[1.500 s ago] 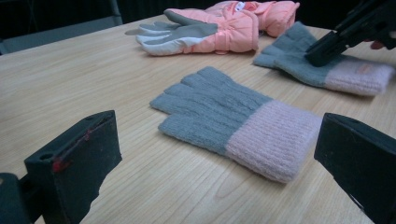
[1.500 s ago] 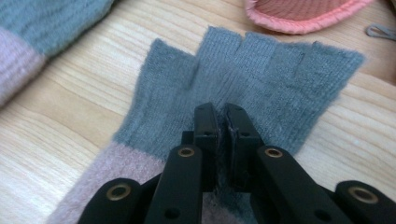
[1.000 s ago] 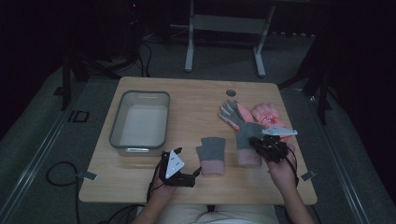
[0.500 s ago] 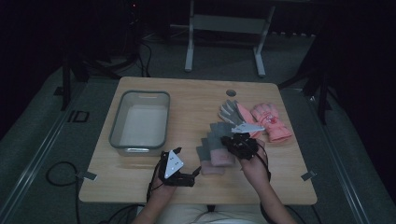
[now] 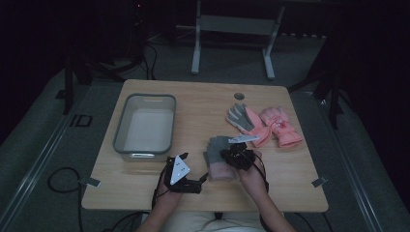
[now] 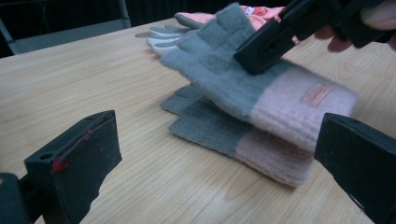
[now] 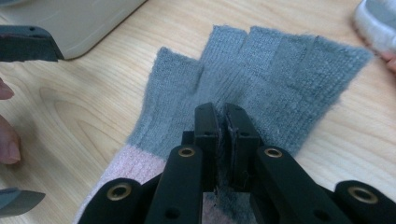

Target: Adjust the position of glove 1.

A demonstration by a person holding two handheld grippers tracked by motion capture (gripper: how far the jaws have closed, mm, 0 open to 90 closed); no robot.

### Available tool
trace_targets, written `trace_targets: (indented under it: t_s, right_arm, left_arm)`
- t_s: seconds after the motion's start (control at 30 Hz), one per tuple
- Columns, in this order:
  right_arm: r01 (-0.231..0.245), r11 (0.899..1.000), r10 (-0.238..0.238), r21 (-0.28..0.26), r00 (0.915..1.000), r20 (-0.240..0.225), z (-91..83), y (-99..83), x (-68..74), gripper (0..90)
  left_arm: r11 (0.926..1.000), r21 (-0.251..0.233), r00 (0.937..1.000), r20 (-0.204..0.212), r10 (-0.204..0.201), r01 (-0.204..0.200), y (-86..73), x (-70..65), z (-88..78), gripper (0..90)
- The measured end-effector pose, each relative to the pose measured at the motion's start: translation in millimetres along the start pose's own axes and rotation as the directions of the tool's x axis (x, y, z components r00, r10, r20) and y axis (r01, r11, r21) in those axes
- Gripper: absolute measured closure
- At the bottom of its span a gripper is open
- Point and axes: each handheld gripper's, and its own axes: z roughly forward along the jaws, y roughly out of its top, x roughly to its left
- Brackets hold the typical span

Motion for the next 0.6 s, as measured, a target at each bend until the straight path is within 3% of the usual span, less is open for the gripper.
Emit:
trace_targets:
  t_s: [0.6]
  right_arm:
    - [-0.014, 0.998, 0.014, 0.058, 0.9999, -0.004, 29.6, -12.6, -4.0, 81.3]
  left_arm:
    - [0.9999, 0.017, 0.9999, 0.011, 0.0, -0.001, 0.7, 0.1, 1.8, 0.0]
